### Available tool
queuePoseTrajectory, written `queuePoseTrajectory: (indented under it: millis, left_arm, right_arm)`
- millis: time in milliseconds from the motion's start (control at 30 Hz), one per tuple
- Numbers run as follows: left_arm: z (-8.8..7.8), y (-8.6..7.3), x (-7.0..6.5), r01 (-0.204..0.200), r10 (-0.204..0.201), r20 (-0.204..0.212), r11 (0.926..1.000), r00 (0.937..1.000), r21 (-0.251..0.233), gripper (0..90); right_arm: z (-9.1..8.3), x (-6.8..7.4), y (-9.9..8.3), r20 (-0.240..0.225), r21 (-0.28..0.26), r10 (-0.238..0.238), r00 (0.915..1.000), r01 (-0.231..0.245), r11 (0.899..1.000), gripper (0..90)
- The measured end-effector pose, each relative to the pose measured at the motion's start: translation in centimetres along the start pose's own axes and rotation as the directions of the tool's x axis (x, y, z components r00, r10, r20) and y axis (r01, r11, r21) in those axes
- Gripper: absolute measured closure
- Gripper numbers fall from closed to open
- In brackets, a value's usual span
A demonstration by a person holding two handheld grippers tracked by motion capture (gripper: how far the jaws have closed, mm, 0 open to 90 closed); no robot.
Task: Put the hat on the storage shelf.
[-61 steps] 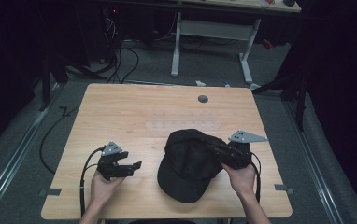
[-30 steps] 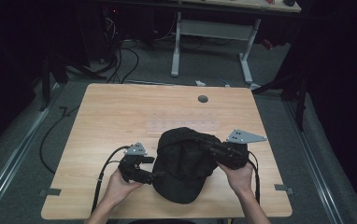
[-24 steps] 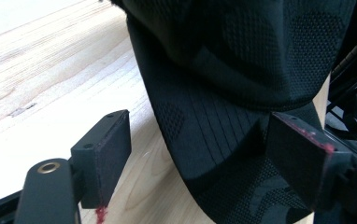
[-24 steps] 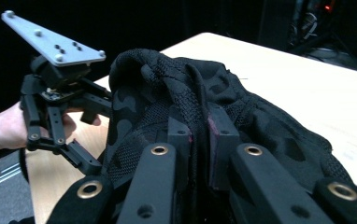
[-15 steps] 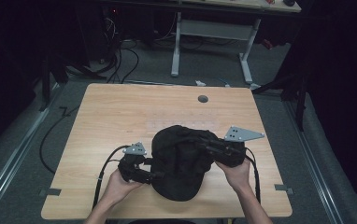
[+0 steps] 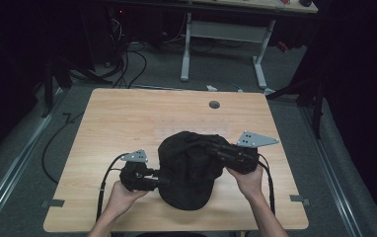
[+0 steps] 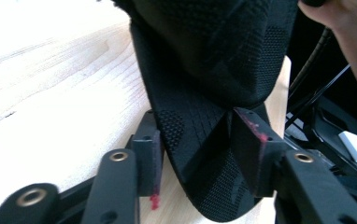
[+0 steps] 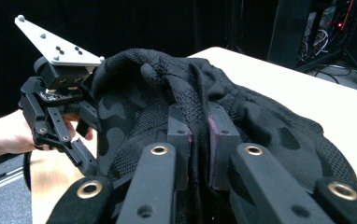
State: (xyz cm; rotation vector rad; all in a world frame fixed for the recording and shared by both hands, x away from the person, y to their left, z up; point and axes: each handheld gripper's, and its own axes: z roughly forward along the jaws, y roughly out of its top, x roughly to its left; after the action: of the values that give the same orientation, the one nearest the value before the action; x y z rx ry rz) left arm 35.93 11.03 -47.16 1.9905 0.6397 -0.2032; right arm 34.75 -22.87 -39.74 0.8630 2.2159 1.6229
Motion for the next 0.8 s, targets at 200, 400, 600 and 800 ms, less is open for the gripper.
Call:
queuePoseTrajectory:
  millis: [200, 400, 600, 800]
  left_arm:
    - [-1.1, 0.2, -0.1, 0.013, -0.012, 0.035, 0.9994, 0.9993, -0.033, 67.0]
    - [-2.0, 0.5, -0.4, 0.016, -0.013, 0.07, 0.9986, 0.9975, -0.051, 74.1]
    - [-2.7, 0.7, -0.7, 0.022, -0.015, 0.107, 0.9972, 0.9941, -0.071, 81.3]
    - [-3.1, 0.8, -1.0, 0.027, -0.015, 0.139, 0.996, 0.9902, -0.086, 85.8]
  right_arm:
    - [0.1, 0.2, 0.4, 0.009, -0.004, -0.015, 0.9999, 0.015, 1.0, 82.1]
    - [0.1, 0.3, 0.9, 0.017, -0.012, -0.029, 0.9994, 0.029, 1.0, 81.1]
    - [0.2, 0.3, 0.9, 0.025, -0.005, -0.024, 0.9994, 0.024, 1.0, 78.4]
    - [0.3, 0.0, 0.7, 0.026, -0.009, -0.001, 0.9997, 0.001, 1.0, 75.8]
